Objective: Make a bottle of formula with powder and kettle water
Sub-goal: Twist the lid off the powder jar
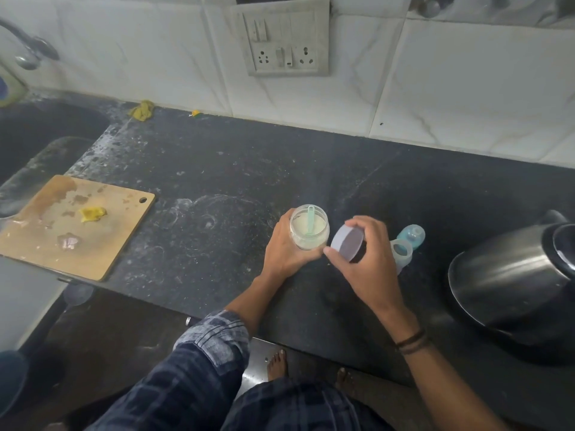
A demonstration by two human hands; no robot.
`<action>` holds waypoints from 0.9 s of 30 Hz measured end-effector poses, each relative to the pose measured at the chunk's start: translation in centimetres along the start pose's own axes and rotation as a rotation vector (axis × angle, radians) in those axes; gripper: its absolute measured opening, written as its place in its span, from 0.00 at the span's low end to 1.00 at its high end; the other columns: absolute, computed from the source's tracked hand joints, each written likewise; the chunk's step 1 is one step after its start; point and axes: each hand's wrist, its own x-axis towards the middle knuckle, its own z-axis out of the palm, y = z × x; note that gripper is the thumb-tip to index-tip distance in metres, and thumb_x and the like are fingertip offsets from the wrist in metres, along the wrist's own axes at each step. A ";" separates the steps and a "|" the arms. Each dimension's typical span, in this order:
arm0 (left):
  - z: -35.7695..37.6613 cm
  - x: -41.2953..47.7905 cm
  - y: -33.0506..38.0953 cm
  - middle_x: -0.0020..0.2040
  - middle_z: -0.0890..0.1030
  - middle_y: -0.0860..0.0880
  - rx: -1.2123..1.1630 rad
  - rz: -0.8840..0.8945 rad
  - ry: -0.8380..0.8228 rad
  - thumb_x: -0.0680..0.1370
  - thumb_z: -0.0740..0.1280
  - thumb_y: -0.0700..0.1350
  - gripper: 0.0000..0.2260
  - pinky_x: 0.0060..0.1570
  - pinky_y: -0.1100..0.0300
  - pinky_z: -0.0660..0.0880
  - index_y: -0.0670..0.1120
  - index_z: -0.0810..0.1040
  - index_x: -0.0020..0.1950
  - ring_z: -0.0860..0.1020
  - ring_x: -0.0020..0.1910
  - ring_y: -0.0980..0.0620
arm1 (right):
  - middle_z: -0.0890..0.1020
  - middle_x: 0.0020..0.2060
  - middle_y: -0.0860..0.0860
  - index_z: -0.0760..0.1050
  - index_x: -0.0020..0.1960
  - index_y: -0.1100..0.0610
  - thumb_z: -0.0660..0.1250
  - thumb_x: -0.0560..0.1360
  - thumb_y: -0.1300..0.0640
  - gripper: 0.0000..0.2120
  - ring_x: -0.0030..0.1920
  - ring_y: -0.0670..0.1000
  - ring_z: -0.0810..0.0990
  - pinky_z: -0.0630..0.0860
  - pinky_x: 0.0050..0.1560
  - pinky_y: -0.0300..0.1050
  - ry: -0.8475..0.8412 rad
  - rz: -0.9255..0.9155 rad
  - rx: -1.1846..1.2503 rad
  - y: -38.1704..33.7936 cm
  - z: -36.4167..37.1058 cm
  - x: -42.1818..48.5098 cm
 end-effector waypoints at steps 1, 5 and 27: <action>0.0 0.0 0.0 0.67 0.71 0.63 0.002 -0.002 0.006 0.64 0.82 0.59 0.39 0.64 0.50 0.74 0.62 0.68 0.70 0.71 0.67 0.59 | 0.74 0.61 0.49 0.71 0.62 0.53 0.81 0.69 0.53 0.27 0.62 0.47 0.74 0.74 0.64 0.42 0.005 -0.007 -0.004 0.5 0.1 -1.0; 0.1 0.1 0.0 0.67 0.71 0.63 0.018 -0.011 0.017 0.64 0.80 0.57 0.39 0.64 0.48 0.74 0.61 0.68 0.70 0.71 0.67 0.58 | 0.74 0.60 0.52 0.73 0.64 0.55 0.79 0.71 0.50 0.25 0.63 0.50 0.73 0.67 0.67 0.34 -0.019 0.000 -0.040 2.5 0.5 -4.1; 0.2 0.1 0.0 0.66 0.73 0.61 -0.027 0.003 0.043 0.64 0.81 0.54 0.37 0.64 0.51 0.74 0.58 0.69 0.69 0.72 0.66 0.58 | 0.68 0.61 0.46 0.74 0.58 0.52 0.81 0.67 0.47 0.26 0.59 0.49 0.73 0.74 0.57 0.43 -0.194 0.202 -0.169 4.6 1.5 -7.2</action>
